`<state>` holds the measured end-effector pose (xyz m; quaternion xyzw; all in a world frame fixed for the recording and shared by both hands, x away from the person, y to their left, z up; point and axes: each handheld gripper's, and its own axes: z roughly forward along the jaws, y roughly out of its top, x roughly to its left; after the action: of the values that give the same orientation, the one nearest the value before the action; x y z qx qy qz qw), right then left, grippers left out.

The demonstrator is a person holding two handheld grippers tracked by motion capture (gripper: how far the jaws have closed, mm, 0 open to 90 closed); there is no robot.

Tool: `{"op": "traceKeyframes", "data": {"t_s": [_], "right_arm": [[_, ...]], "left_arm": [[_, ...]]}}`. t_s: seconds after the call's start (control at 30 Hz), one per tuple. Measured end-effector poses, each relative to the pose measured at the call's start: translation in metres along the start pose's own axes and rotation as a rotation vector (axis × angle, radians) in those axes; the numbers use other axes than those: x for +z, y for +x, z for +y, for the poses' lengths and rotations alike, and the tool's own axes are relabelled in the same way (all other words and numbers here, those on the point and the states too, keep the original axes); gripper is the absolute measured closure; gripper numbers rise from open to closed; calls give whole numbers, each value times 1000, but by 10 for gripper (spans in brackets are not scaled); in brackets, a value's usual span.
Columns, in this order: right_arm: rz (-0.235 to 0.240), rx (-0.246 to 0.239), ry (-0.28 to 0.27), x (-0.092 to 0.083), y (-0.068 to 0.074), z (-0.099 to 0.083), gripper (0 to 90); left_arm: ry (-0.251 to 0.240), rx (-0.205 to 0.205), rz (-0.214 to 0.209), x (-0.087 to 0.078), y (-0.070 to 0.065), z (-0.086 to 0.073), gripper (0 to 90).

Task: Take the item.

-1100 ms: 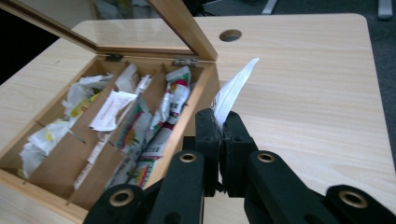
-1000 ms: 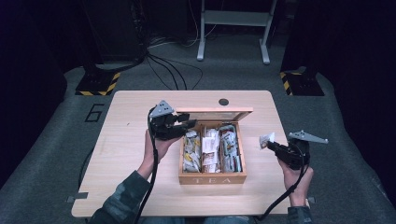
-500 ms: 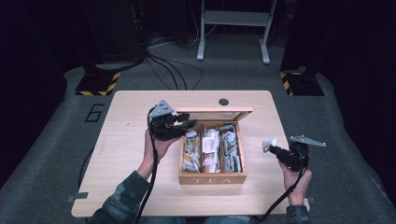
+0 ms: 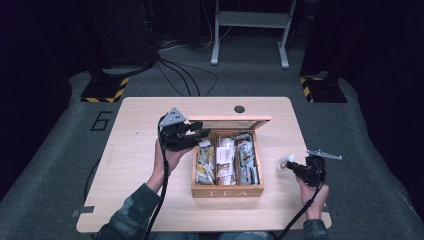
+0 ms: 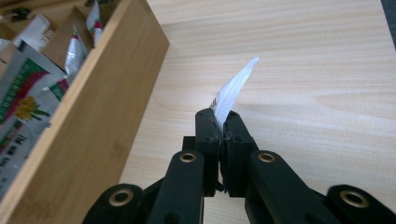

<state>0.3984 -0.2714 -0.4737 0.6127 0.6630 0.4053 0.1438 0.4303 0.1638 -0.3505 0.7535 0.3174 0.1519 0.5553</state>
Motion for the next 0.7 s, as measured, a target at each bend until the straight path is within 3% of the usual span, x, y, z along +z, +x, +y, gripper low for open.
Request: {"op": "traceKeyframes", "data": {"t_s": [0.47,0.63,0.7], "right_arm": [[-84,-32,36,15,-2,-10,856],[-129,-62,44,16,0,-9,697],[-151,-64,42,15,2,-9,565]], "left_arm": [[2,-2,1,-1,-1,0,585],[2,2,1,-1,0,0,583],[3,3,0,-1,0,0,583]]}}
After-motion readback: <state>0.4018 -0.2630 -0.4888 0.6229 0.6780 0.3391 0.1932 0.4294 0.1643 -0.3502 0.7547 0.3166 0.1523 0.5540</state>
